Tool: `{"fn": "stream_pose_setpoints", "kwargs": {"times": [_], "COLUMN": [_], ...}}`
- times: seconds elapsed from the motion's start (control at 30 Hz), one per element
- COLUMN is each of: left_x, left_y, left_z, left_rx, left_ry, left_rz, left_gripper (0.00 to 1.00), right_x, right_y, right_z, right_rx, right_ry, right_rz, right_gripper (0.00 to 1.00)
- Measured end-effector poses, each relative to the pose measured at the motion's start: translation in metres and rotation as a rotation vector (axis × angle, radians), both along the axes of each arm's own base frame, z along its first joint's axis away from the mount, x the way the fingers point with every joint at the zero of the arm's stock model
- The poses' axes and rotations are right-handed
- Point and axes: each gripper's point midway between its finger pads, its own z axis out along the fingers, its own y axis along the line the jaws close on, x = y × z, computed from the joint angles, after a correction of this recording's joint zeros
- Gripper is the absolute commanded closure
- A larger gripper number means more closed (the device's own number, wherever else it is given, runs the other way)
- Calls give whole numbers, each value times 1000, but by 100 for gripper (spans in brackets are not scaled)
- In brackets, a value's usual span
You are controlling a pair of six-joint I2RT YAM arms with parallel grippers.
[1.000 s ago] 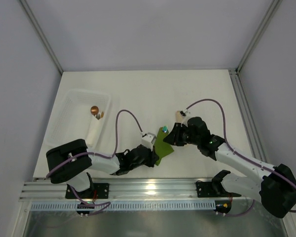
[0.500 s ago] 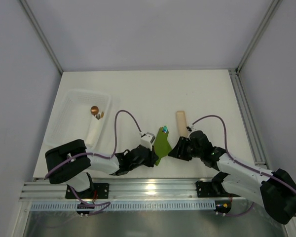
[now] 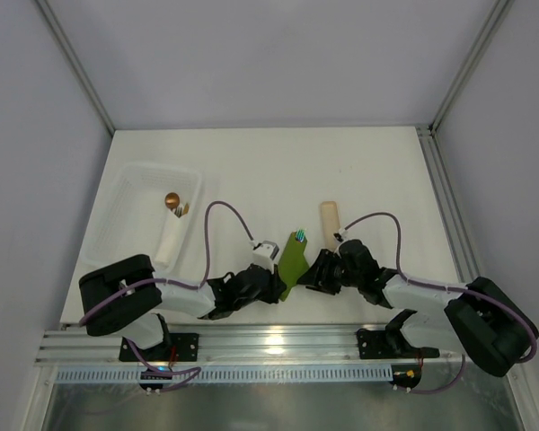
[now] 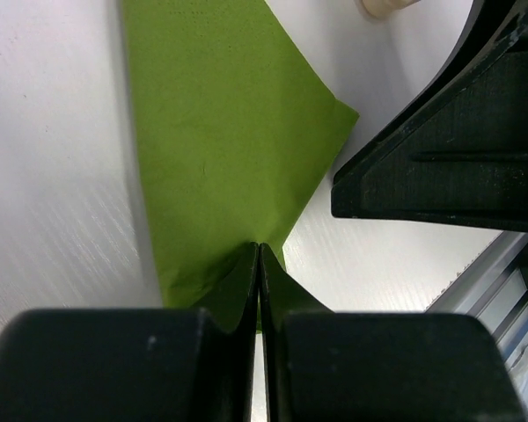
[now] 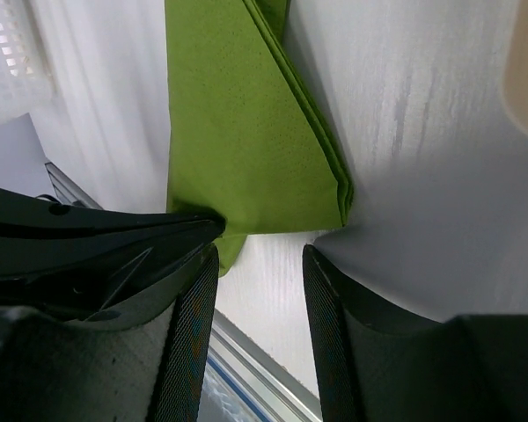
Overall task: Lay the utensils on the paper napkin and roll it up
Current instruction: Roll the napkin at the center of the board.
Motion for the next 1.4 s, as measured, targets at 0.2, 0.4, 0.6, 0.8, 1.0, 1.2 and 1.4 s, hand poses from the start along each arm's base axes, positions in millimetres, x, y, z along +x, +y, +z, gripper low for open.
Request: {"fn": "stream_pose_setpoints", "kwargs": {"times": [0.2,0.4,0.6,0.8,1.0,1.2,1.4], "left_x": [0,2,6,8,12,14,13], "left_y": [0,2,10,11,11,14,20], "left_z": [0,-1,-2,-3,-3,-3,-2], "left_rx": [-7,-11,15,45,34,12,2], "left_ry": [11,21,16,31,53,61,57], "left_rz": [9,40,138,241,341,388,408], "left_gripper": [100,100,100,100,100,100,100], "right_x": [0,12,26,38,56,39,6], "right_y": [8,18,31,39,49,37,25], "right_z": [0,0,0,2,16,18,5], "right_rx": [29,33,35,11,-26,-20,-16], "right_ry": [21,23,28,17,-49,-56,6], "right_rz": [-9,-8,0,25,68,71,71], "right_gripper": [52,53,53,53,52,53,53]}}
